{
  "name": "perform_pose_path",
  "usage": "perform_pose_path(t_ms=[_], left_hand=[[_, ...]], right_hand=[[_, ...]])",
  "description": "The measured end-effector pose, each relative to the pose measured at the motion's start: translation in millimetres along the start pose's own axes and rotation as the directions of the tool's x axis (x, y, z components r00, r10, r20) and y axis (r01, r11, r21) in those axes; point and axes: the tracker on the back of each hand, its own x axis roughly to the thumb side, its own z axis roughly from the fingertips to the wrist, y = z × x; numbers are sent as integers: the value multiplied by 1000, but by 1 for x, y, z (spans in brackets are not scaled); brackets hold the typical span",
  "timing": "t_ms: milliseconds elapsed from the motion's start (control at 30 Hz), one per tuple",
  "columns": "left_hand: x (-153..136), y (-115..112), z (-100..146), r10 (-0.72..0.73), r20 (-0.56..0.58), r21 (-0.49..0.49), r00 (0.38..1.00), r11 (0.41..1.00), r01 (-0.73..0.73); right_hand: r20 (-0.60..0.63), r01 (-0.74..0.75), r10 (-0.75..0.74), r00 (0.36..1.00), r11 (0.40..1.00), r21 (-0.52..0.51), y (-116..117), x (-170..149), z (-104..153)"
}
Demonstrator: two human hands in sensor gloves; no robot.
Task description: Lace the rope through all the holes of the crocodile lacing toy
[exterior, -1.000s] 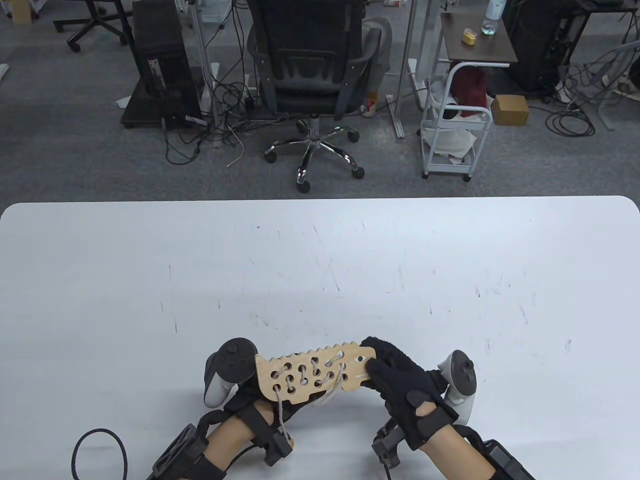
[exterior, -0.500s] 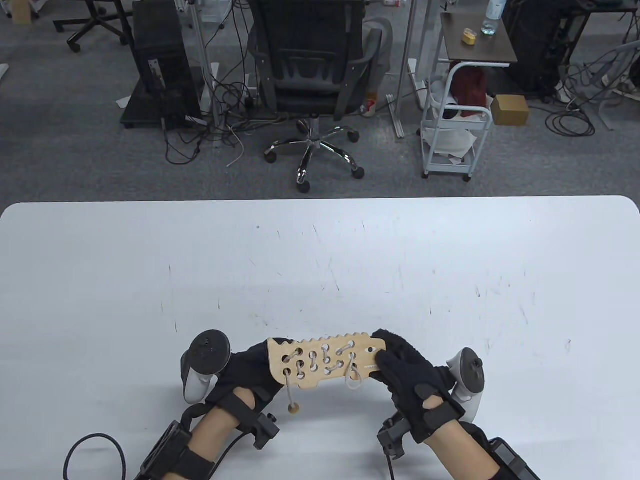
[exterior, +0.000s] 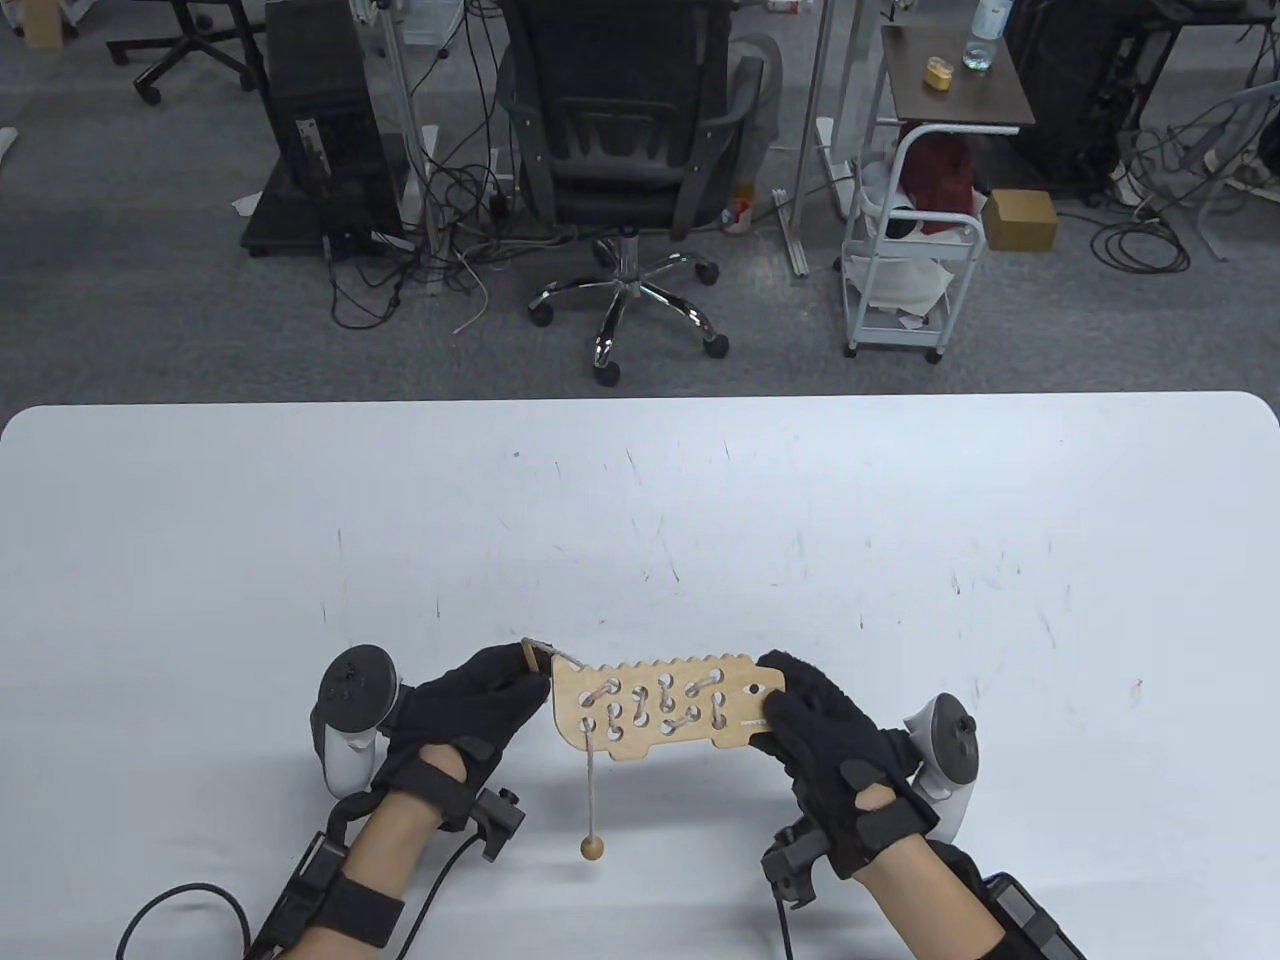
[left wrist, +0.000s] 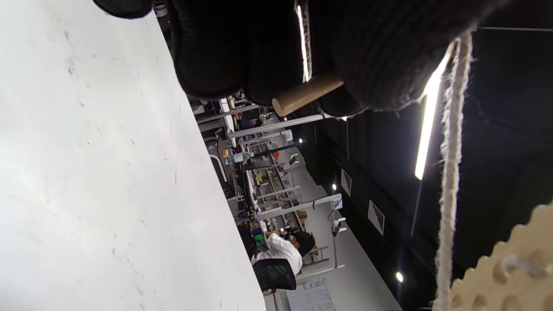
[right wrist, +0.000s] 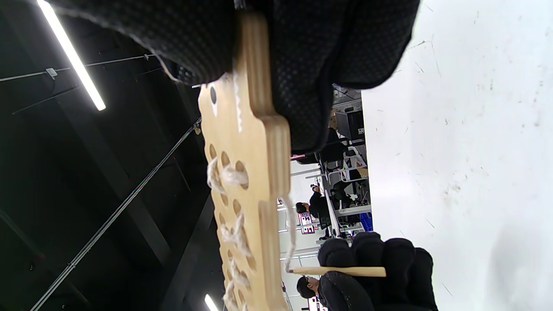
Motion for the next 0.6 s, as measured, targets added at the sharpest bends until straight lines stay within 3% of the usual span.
perform_pose_path(t_ms=[267, 600], left_hand=[[-4, 12, 0, 45, -3, 66, 999, 997, -45], [-1, 8, -1, -21, -11, 45, 1000, 999, 21]], right_hand=[[3, 10, -10, 1000, 1000, -2, 0, 0, 0], [4, 8, -8, 1000, 1000, -6, -2, 0, 0]])
